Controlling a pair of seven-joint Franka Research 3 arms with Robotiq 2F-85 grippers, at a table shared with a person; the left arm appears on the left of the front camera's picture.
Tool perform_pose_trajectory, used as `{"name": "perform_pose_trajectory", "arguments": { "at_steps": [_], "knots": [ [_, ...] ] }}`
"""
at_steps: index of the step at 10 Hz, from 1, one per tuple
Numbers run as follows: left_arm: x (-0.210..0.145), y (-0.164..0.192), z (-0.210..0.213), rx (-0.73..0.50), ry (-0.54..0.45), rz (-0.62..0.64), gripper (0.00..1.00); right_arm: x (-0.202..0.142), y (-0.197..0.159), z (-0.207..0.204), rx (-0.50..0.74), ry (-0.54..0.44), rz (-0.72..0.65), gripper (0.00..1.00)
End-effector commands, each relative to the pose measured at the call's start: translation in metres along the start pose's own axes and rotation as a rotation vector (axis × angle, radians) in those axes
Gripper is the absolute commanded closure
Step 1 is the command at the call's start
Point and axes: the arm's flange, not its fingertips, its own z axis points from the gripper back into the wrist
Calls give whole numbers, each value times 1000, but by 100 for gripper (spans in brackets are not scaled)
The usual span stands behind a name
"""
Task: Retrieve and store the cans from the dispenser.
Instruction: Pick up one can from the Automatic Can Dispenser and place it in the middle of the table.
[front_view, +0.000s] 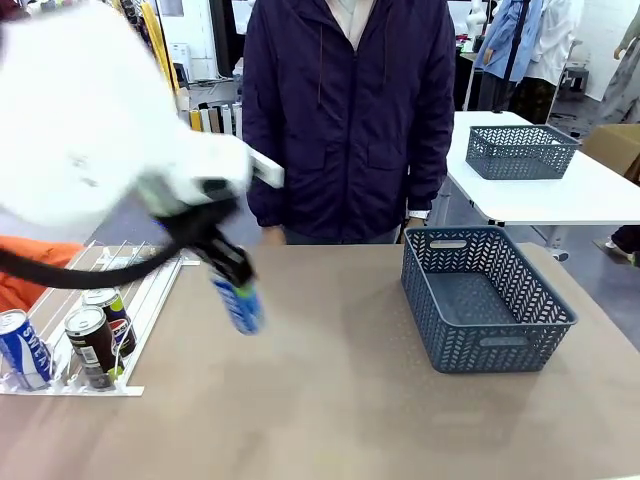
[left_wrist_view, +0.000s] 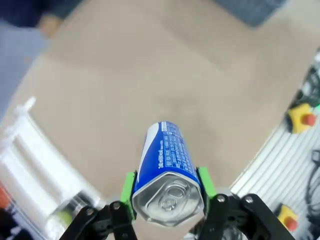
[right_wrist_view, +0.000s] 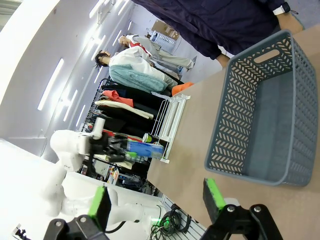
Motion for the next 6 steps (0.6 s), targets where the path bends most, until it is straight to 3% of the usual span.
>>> {"name": "perform_pose_trajectory", "arguments": {
  "at_steps": [1, 4, 6],
  "knots": [
    [55, -9, -44, -29, 48, -61, 100, 5, 4, -1, 20, -22, 4, 0],
    [79, -57, -115, -5, 87, -49, 100, 5, 4, -1, 20, -22, 4, 0],
    [86, -54, -125, 28, 102, -26, 100, 5, 4, -1, 20, -22, 4, 0]
  ]
}}
